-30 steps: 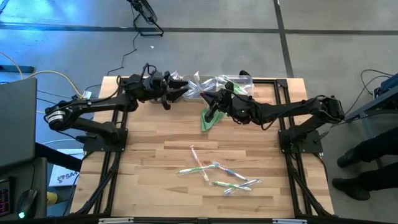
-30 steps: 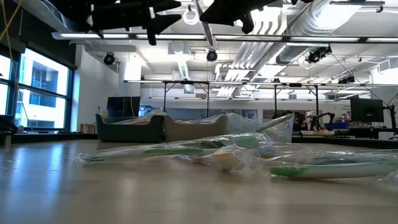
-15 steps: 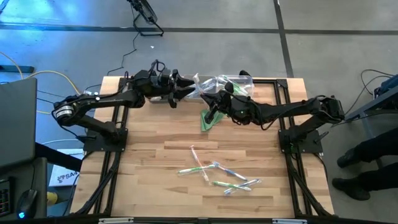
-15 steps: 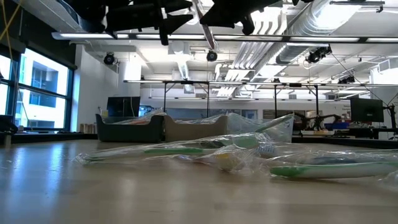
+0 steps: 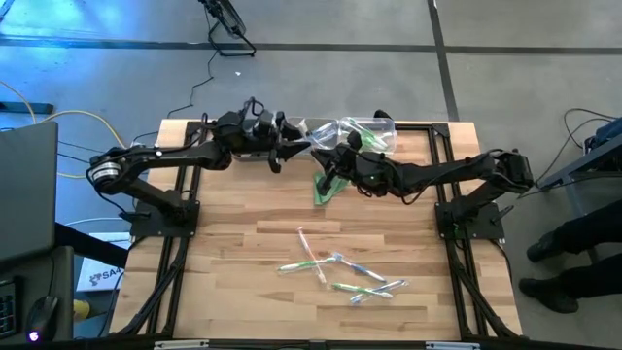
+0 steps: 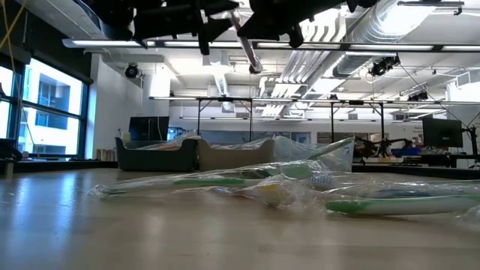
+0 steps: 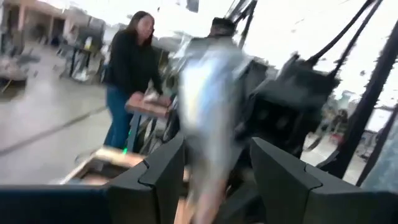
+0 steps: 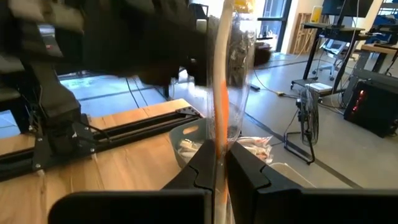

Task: Pick & Place Toothbrushes
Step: Put the orange toothbrush into the dark blue bin

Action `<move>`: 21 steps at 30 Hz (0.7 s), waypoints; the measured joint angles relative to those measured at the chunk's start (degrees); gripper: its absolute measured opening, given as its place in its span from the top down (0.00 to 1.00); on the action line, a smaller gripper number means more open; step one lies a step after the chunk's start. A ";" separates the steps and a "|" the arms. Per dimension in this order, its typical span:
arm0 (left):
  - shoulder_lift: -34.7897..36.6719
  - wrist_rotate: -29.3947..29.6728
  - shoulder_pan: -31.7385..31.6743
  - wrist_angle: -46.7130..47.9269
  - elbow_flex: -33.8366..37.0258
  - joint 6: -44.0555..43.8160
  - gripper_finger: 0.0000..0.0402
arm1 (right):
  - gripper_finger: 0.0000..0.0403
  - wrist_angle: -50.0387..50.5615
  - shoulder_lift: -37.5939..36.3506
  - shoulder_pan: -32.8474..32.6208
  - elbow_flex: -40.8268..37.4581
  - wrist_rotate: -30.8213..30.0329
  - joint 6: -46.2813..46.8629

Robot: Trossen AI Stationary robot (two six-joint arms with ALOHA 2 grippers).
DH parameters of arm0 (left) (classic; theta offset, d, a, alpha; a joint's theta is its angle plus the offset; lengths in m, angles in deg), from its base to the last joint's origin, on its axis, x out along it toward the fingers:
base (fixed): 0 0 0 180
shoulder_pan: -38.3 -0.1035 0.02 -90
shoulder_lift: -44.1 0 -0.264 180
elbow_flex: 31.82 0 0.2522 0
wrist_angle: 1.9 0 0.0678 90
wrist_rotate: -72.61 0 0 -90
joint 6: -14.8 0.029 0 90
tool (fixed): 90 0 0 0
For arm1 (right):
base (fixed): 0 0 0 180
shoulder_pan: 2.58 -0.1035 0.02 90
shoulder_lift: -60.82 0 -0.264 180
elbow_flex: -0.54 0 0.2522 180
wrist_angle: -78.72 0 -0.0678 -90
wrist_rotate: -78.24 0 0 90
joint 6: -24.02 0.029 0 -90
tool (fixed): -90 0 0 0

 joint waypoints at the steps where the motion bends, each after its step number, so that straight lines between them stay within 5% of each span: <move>1: -0.20 0.06 -0.02 0.70 0.02 -0.08 0.55 | 0.97 0.00 0.00 0.00 0.00 0.04 0.00; 14: -0.14 0.12 0.01 0.51 0.07 -0.03 0.56 | 0.97 -0.20 0.33 0.00 0.00 0.42 1.44; 21: -0.14 0.11 0.01 0.50 0.07 -0.03 0.66 | 0.97 -0.06 0.33 0.00 0.00 0.42 1.46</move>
